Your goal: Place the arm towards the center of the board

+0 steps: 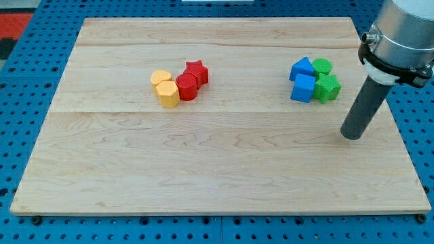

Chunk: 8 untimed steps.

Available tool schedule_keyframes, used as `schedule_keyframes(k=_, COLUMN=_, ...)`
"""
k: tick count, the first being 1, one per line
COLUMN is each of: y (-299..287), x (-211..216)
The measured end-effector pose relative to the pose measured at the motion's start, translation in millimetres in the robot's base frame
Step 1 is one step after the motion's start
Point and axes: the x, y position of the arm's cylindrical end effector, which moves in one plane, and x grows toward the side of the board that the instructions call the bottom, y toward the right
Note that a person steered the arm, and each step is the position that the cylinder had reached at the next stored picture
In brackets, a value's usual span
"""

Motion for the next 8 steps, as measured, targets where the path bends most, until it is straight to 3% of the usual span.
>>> schedule_keyframes(k=5, y=-2.2, x=-1.1)
schedule_keyframes(k=6, y=-6.2, x=-20.2)
schedule_keyframes(k=8, y=-173.6, x=-27.7)
